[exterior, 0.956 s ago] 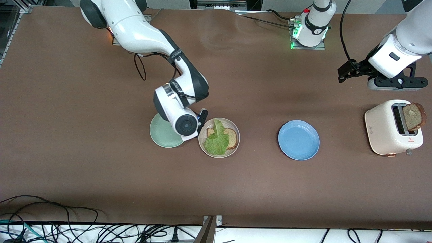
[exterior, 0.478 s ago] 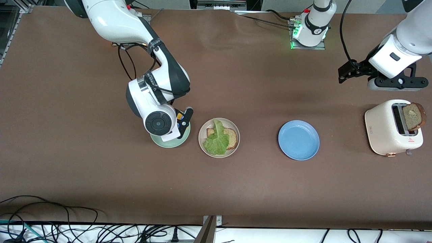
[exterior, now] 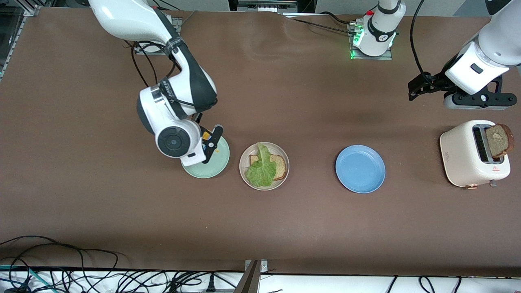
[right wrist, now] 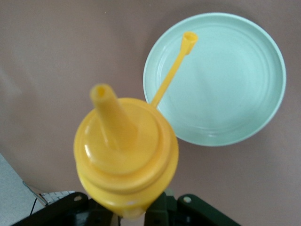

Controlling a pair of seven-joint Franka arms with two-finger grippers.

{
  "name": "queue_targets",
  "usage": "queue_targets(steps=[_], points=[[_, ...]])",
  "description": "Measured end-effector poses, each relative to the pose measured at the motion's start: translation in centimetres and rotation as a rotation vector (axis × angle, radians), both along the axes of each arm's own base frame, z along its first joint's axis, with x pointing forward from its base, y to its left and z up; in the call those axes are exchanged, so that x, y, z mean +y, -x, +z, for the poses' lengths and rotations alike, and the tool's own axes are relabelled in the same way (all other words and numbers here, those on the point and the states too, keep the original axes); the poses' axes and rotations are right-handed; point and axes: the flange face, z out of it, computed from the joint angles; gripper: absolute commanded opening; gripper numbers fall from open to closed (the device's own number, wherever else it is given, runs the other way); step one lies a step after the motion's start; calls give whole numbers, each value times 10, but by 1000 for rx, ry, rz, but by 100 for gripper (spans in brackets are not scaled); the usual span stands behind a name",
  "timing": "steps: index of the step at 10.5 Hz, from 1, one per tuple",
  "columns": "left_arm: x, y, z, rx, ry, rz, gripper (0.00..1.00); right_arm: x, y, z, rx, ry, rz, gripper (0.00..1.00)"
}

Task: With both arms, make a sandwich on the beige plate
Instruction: 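Carry the mustard bottle back beside the green plate with the right gripper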

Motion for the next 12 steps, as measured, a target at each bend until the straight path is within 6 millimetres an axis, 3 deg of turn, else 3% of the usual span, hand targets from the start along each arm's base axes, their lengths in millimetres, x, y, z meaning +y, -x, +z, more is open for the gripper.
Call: queue_targets(steps=[4,8,12], points=[[0,0,0,0,0,0,100,-51,-7,37,-95,-49,-76,0],[0,0,0,0,0,0,100,-134,-17,77,-212,-138,-80,0],[0,0,0,0,0,-1,100,-216,-12,95,-419,-198,-106,0]])
